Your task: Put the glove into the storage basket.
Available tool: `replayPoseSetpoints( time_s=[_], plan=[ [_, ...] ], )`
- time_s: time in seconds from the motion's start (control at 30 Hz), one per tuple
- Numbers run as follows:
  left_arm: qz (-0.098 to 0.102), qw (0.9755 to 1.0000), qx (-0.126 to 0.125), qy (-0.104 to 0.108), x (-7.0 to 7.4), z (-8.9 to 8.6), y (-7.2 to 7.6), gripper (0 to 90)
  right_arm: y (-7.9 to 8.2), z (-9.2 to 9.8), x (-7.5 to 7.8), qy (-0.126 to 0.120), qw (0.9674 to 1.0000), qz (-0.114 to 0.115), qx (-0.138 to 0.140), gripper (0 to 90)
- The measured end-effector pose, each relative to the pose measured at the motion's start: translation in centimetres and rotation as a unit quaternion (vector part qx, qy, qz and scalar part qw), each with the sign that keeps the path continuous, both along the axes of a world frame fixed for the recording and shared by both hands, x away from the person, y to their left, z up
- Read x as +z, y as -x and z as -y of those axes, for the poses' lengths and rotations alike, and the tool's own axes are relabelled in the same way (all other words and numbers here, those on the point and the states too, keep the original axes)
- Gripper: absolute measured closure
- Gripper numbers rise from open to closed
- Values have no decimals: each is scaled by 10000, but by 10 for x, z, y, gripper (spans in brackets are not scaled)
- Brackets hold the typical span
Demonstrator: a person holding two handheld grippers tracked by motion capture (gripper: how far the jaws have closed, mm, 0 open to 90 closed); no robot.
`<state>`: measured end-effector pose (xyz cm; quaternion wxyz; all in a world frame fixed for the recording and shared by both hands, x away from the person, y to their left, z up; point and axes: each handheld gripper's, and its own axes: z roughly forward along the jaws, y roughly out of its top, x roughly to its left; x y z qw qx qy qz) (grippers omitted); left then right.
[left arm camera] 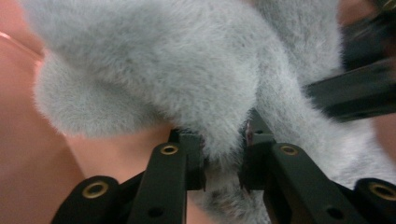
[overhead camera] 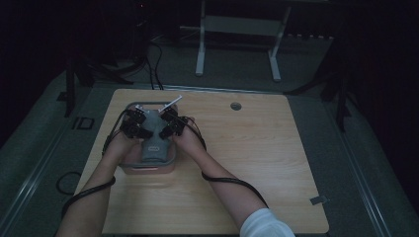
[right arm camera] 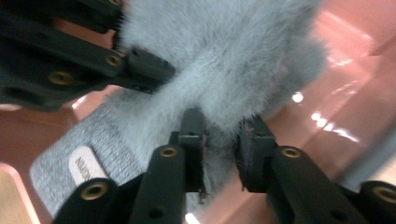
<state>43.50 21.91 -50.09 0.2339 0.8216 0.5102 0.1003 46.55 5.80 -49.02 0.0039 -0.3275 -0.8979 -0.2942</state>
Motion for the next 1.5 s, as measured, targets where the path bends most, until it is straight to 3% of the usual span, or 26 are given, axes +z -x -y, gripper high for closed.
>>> replayPoseSetpoints(
  time_s=[0.07,0.13,0.3,0.43,0.57,0.63,0.7,0.83,0.97,1.17,1.33,1.5],
  plan=[
    [-5,10000,31,-52,-4,2,-2,742,1,4,6,-84,9999,61,17,687],
    [-18,10000,90,-29,-5,3,-3,714,2,11,18,-349,9993,100,28,659],
    [105,9989,404,-200,-2,2,-4,478,6,22,36,-608,9977,288,102,526],
    [379,9966,604,-419,6,2,-1,324,10,33,41,-690,9966,433,149,460],
    [614,9945,810,-240,16,-7,2,213,12,48,43,-761,9958,497,129,348],
    [719,9935,877,40,21,-16,6,185,14,57,44,-887,9945,548,53,286],
    [972,9901,993,187,25,-21,12,146,16,67,44,-1000,9936,509,122,190],
    [1305,9862,951,375,31,-28,26,141,19,86,44,-1066,9928,537,130,160],
    [1502,9844,775,499,36,-24,40,139,25,103,42,-1122,9917,612,138,157],
    [1663,9827,342,735,42,-3,62,139,36,121,40,-1044,9908,834,229,152],
    [1767,9808,4,828,47,15,73,140,42,133,39,-1030,9904,890,242,149],
    [1869,9761,-460,1012,55,42,87,140,53,152,41,-1065,9889,999,287,149]
  ],
)
